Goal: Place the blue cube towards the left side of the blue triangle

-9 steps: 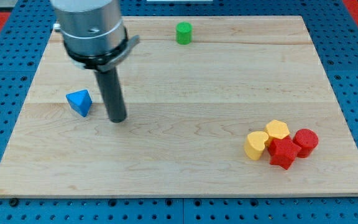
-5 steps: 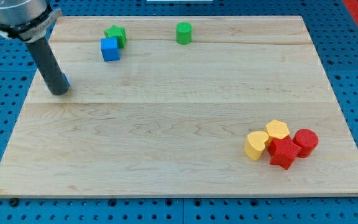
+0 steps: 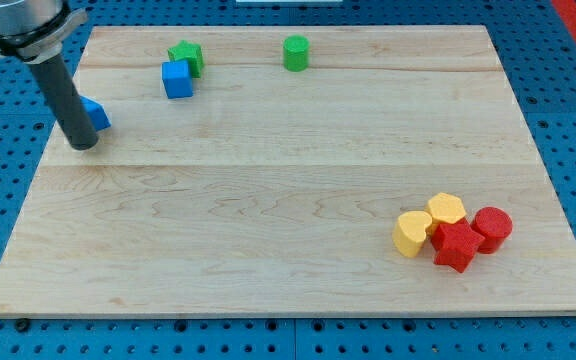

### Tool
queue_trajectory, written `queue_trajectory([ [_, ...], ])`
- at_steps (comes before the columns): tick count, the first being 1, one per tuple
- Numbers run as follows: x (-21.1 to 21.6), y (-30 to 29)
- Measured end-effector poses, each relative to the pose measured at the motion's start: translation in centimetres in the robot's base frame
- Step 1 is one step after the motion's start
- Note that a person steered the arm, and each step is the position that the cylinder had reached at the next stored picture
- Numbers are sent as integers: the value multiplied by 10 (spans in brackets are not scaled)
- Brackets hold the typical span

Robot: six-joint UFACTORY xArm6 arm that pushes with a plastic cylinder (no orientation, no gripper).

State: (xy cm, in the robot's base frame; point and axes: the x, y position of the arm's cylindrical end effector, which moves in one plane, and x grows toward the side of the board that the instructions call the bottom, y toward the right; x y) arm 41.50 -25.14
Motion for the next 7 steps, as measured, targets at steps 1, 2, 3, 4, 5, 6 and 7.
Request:
queue_trajectory([
  [1, -2, -32],
  [2, -6, -22],
  [3, -26, -14],
  [4, -49, -5],
  [5, -67, 20],
  [6, -84, 43],
  [7, -94, 66],
])
